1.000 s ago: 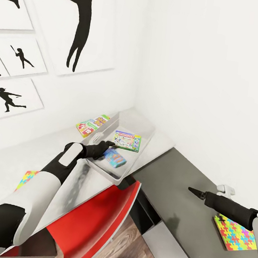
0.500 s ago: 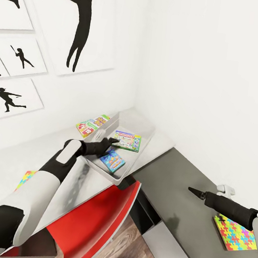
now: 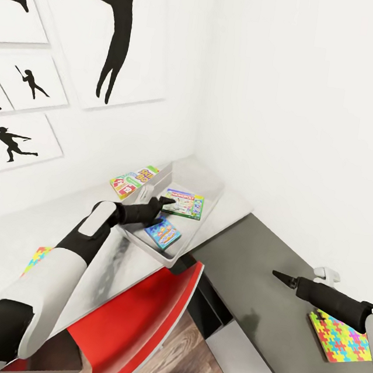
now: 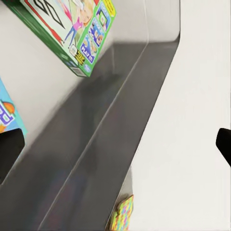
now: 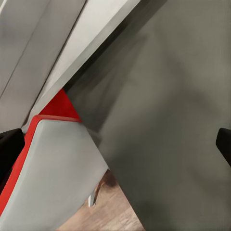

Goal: Put all the toys in the child's room - the three board games (two on the bed and one on the table), the two jigsaw puzzles on the table, and the tennis ball on the table - inside the toy box on the table in the child's room.

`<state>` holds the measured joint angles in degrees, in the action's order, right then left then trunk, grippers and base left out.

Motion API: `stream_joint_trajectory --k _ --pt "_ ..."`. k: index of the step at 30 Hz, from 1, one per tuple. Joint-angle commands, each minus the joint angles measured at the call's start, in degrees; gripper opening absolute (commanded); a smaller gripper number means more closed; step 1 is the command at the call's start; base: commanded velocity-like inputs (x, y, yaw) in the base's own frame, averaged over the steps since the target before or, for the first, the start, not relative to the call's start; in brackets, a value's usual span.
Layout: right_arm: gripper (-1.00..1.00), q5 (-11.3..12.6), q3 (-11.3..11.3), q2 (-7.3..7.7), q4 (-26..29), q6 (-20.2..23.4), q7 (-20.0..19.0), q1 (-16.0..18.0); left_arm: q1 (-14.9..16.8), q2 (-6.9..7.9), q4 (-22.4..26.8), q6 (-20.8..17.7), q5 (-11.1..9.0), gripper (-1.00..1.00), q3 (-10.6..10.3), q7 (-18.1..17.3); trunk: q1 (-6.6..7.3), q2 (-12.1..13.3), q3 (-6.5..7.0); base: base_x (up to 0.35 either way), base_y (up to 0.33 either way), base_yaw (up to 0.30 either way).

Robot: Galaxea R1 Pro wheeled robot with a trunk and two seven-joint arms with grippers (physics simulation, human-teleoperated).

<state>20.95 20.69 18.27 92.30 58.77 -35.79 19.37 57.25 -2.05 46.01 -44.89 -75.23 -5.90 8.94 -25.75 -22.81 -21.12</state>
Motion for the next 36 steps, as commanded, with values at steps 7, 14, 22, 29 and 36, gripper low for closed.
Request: stream_joint_trajectory --k 7,14,22,29,36 --pt "1.0 -0.2 0.4 0.27 0.0 0.0 -1.0 -0.1 -0.1 0.06 3.0 -0.8 -3.1 1.0 -0.1 0.6 -0.03 -0.1 -0.1 0.0 0.0 0.0" --pt "1.0 -0.1 0.7 0.5 0.0 -0.3 -3.3 -0.3 -1.2 0.27 8.1 -2.5 -4.0 1.0 -0.1 0.4 -0.03 -0.1 -0.1 0.0 0.0 0.0" --pt "1.0 -0.1 2.1 0.65 0.0 -1.5 -7.3 -0.4 -5.0 0.62 17.7 -3.4 -4.5 1.0 0.2 0.0 -0.03 -0.1 -0.1 0.0 0.0 0.0" --pt "1.0 -0.1 3.5 0.79 0.0 -3.0 -9.3 -0.5 -8.0 1.11 24.8 -3.6 -4.6 1.0 0.3 -0.1 -0.03 -0.1 -0.1 0.0 0.0 0.0" --pt "1.0 -0.1 4.7 0.89 0.0 -3.5 -9.9 -0.5 -9.2 1.33 28.3 -3.7 -4.4 1.0 0.2 0.4 -0.03 -0.1 -0.1 0.0 0.0 0.0"
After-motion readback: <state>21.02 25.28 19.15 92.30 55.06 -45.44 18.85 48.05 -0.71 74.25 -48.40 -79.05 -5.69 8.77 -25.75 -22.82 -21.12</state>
